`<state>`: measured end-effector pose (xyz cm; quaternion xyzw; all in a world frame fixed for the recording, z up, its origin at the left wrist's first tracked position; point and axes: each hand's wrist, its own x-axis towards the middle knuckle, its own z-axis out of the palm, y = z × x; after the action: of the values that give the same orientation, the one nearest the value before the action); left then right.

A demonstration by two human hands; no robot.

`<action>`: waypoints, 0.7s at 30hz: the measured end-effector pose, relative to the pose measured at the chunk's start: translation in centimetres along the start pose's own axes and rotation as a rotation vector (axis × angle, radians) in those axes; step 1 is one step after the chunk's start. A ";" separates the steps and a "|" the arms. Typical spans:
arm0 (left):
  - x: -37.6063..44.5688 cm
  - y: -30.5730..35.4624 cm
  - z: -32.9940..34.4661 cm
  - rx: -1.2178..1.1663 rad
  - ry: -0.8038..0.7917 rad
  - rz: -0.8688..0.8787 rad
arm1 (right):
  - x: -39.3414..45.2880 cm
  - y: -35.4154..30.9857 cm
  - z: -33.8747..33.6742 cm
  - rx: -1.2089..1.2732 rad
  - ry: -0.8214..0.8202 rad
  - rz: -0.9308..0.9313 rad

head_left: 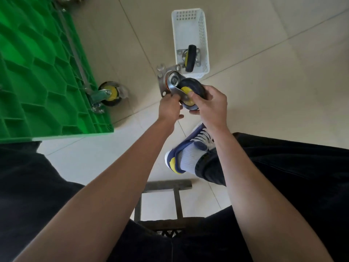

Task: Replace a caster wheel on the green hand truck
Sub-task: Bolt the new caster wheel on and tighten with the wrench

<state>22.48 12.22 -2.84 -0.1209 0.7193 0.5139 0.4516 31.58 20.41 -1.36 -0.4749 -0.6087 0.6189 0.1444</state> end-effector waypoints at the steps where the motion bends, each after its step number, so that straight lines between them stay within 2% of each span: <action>1: 0.3 -0.2 0.4 0.024 0.006 0.004 | 0.2 0.4 -0.2 -0.014 0.029 0.006; 8: 1.9 -2.1 2.0 0.249 0.097 0.075 | 1.4 3.6 -0.5 -0.159 0.163 0.077; 14: 3.6 -4.3 2.7 0.320 -0.031 0.084 | 2.9 5.5 -0.3 -0.237 0.227 0.120; 21: 6.0 -5.2 3.6 0.281 -0.021 0.057 | 4.7 6.3 0.4 -0.254 0.254 0.147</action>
<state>24.31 14.74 -10.94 -0.0305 0.7826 0.4220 0.4566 31.40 22.36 -9.02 -0.6070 -0.6225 0.4810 0.1131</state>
